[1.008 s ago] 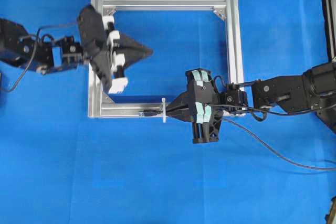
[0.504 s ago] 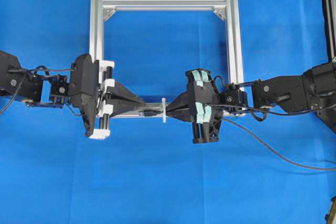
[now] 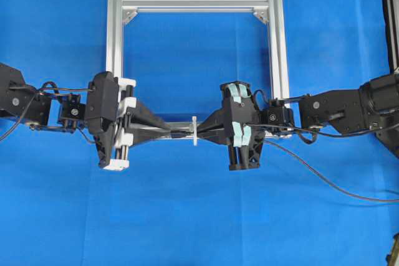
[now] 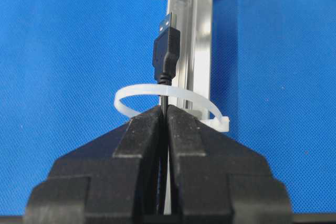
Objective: Insert the wire through the string loop located in the center.
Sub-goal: 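Move the open left gripper to the plug emerging from the loop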
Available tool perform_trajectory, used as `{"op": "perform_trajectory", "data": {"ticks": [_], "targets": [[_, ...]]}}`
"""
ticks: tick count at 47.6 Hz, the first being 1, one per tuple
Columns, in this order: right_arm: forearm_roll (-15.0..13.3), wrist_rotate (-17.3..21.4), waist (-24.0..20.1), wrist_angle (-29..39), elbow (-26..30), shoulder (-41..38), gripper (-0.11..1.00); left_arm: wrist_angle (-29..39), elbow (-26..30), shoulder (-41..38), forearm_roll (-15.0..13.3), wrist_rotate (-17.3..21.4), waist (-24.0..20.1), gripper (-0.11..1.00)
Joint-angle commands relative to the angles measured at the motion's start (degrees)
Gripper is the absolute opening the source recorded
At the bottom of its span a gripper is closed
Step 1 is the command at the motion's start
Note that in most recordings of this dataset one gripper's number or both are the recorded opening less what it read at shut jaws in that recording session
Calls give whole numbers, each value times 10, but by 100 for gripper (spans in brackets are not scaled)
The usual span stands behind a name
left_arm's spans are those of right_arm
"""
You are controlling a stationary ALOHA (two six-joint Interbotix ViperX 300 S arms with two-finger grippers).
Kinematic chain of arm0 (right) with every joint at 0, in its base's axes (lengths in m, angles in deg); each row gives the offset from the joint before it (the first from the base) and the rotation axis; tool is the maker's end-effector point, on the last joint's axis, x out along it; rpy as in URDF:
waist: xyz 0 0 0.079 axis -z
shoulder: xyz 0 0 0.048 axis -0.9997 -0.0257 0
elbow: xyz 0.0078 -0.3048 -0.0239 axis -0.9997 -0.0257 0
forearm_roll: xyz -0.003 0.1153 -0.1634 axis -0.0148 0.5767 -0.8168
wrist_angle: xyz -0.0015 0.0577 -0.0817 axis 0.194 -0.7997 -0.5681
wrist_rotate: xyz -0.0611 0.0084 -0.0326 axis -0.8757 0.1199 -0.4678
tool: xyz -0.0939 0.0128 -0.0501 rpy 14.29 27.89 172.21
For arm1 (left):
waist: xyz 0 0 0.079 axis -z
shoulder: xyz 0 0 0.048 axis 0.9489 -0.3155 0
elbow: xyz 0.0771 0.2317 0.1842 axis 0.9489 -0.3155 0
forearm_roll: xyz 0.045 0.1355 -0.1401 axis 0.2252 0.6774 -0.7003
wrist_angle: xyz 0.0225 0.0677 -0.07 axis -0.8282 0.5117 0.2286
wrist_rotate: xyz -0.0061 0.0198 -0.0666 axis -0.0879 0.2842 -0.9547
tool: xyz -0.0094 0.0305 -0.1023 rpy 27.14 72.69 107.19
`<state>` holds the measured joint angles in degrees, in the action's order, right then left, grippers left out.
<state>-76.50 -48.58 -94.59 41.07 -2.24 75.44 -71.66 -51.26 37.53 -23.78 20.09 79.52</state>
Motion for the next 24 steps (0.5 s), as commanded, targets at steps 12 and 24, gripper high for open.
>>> {"op": "perform_trajectory", "data": {"ticks": [12,24], "targets": [[-2,-1,2,-3,8,8,-2,1,16,8,3,0,2,90],[-1,-1,2,-3,8,8,-2,5,18,7,2,-1,2,93]]}}
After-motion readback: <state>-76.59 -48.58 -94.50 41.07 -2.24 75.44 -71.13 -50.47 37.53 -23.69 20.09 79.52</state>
